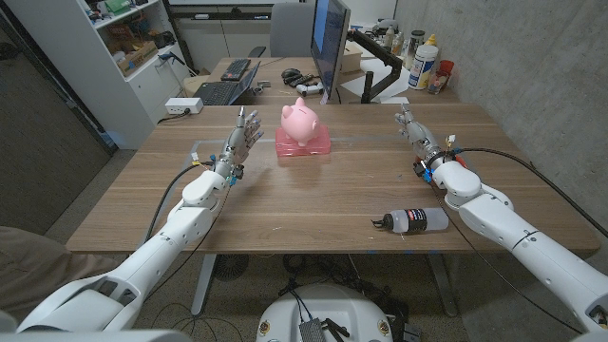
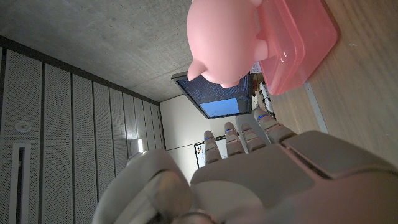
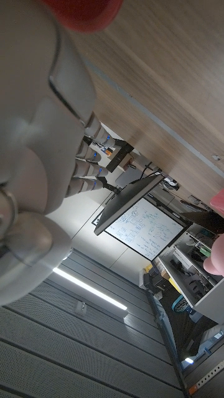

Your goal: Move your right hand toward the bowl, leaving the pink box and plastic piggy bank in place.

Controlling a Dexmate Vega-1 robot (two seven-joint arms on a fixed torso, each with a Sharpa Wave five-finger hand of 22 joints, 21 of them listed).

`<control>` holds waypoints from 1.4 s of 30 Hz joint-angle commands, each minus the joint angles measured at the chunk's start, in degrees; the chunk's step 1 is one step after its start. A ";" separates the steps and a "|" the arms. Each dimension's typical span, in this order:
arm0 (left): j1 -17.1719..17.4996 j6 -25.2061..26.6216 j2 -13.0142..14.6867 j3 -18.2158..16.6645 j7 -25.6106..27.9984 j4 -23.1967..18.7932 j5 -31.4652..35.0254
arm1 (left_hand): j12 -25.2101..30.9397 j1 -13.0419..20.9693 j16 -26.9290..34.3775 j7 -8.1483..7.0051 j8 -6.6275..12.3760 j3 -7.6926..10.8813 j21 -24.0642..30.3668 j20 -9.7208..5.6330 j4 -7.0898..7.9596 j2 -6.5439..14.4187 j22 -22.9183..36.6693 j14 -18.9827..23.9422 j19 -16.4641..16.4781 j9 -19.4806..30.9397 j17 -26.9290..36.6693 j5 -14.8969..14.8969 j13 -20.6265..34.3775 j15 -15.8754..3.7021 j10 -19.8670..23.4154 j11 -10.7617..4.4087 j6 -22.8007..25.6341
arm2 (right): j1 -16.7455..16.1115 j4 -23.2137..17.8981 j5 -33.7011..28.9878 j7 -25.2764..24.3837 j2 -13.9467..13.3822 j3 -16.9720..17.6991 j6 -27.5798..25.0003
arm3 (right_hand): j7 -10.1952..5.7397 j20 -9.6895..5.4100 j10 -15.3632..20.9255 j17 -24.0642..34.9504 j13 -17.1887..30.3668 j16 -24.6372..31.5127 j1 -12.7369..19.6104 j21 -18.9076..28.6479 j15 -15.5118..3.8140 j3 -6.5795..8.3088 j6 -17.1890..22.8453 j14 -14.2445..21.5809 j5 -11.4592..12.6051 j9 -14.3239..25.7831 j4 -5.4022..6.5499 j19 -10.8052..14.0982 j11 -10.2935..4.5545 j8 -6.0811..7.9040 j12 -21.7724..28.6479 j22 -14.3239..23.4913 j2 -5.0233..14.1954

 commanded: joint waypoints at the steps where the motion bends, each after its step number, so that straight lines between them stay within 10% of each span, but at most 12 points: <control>1: 0.38 -0.03 0.21 -0.27 -0.28 -0.34 -0.42 | 0.35 0.33 0.00 0.00 0.23 -0.13 -0.11 -0.18 -0.47 -0.47 0.17 -0.48 0.03 0.16 0.07 0.39 0.24 -2.56 0.06 0.05 0.29 | -0.83 -3.78 -3.17 -2.03 -2.00 -0.12 -3.75 | 0.12 -0.11 -0.61 0.17 0.10 -0.18 0.23 -0.02 -0.07 -0.06 0.00 -0.92 -0.03 0.26 0.10 -0.69 0.13 -0.03 -0.03 0.18 0.82; 42: 0.77 0.44 0.29 -0.40 -0.54 -1.15 -1.00 | 0.40 0.68 0.11 0.80 -0.03 0.01 -0.07 -0.15 -0.58 -0.50 0.19 -0.70 0.00 0.16 0.07 0.84 0.24 -2.50 -0.05 -0.31 0.09 | -2.91 -11.17 -13.23 -7.92 -5.81 0.37 -12.00 | -0.99 -0.92 -0.69 0.19 0.11 0.04 0.24 0.14 -0.85 0.39 2.12 -2.36 -0.06 0.25 0.28 -1.73 -1.25 0.62 0.11 0.18 1.21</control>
